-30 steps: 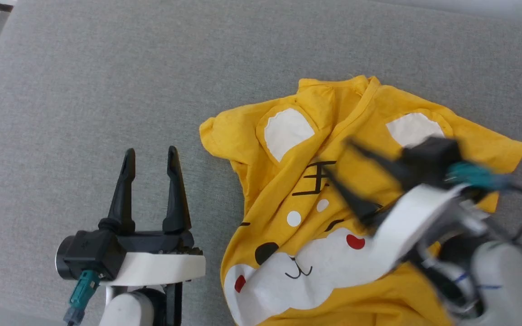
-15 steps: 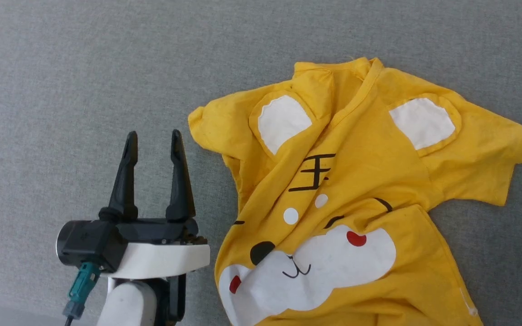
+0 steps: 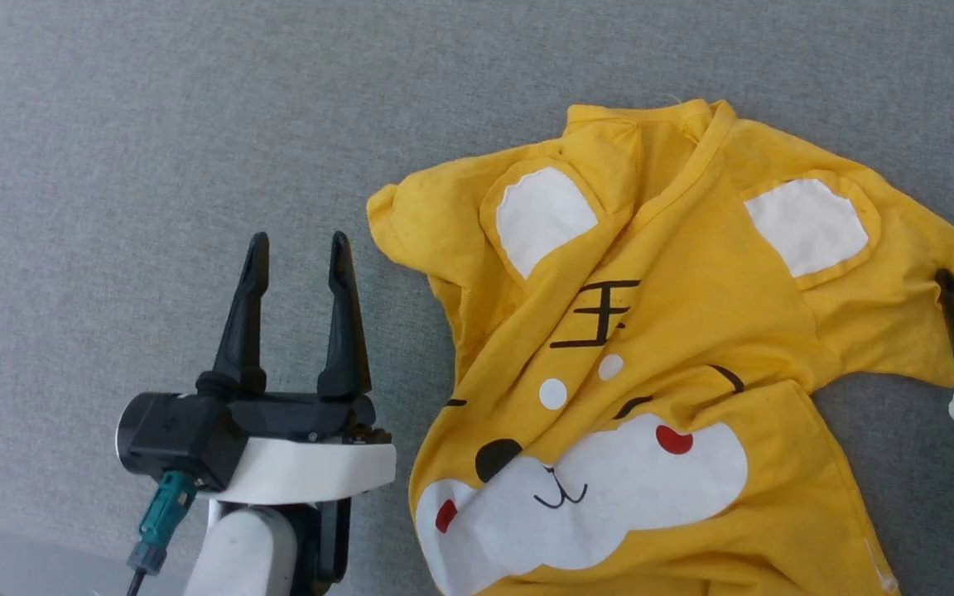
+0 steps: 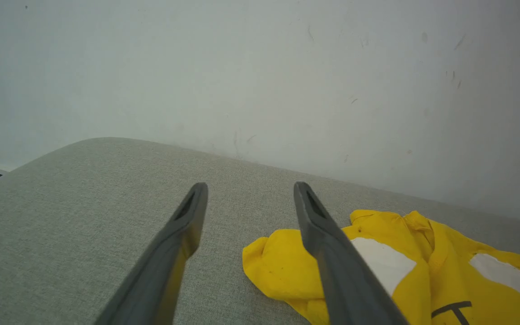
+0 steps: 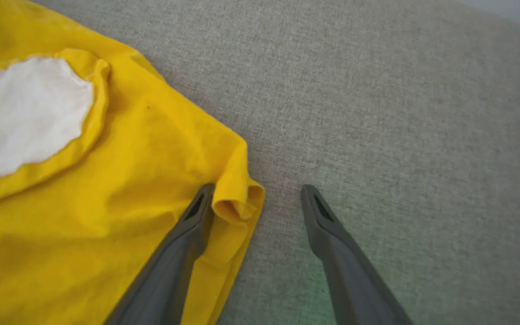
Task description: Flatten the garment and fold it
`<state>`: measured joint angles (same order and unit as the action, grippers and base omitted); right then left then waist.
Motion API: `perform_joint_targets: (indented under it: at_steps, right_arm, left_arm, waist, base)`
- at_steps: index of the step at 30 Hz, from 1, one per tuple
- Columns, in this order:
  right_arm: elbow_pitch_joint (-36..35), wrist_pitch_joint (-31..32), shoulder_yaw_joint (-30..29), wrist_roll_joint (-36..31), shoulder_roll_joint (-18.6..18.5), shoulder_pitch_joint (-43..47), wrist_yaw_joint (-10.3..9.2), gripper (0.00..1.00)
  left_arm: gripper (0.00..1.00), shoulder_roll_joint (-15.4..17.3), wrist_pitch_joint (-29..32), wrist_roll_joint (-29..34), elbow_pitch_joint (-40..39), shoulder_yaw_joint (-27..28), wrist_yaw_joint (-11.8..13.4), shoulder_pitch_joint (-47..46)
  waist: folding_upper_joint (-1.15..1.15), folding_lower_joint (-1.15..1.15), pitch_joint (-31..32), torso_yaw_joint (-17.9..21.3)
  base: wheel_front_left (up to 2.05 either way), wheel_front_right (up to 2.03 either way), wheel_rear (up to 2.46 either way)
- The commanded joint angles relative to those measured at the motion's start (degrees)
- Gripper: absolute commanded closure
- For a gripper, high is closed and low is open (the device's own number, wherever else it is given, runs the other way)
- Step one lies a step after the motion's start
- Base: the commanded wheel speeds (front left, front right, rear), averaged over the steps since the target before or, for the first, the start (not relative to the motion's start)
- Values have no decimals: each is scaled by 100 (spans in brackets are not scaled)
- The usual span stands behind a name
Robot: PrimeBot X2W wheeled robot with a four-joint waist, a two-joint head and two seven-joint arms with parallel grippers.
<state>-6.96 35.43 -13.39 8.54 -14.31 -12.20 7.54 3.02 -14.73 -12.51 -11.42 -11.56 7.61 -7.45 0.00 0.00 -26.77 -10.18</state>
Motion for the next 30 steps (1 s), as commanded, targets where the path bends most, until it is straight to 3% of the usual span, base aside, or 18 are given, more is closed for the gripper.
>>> perform_joint_targets:
  at_steps: [1,2,3,4,5,6,7,20,30]
  right_arm:
    - [104,82,-11,95,74,-58,-5,0]
    - [191,153,-41,143,125,-72,-5,0]
    - [258,215,-33,154,135,-74,-5,10]
    - [308,250,-30,182,155,-86,-5,40]
    - [351,267,-46,221,187,-105,-5,55]
    - [385,290,-43,222,184,-112,-5,95]
    - [407,299,-38,210,163,-116,-5,100]
    - [-149,-132,-114,262,79,-445,-5,100]
    - [143,-787,-1874,-513,-500,-525,-5,100]
  left_arm:
    - [0,-13,-27,31,30,-16,-27,-77]
    - [0,-13,-27,29,40,-19,-31,-78]
    - [0,-13,-27,27,52,-23,-37,-79]
    - [0,-13,-27,26,61,-26,-43,-81]
    - [0,-13,-27,23,69,-26,-47,-83]
    - [0,-14,-27,19,75,-28,-50,-85]
    - [0,-14,-27,16,81,-29,-52,-88]
    - [0,-14,-27,-38,117,126,-24,-14]
    - [0,-14,-27,-8,175,219,-113,115]
  waist:
    - [0,0,-17,-28]
    - [0,0,-22,-43]
    - [0,0,-25,-59]
    - [0,0,-30,-73]
    - [0,0,-34,-86]
    - [0,0,-38,-100]
    - [0,0,-42,-113]
    - [0,0,328,133]
    - [0,0,535,275]
  base:
    - [0,0,0]
    - [0,0,0]
    - [0,0,0]
    - [0,0,0]
    - [0,0,0]
    - [0,0,0]
    - [0,0,0]
    - [0,0,0]
    - [0,0,0]
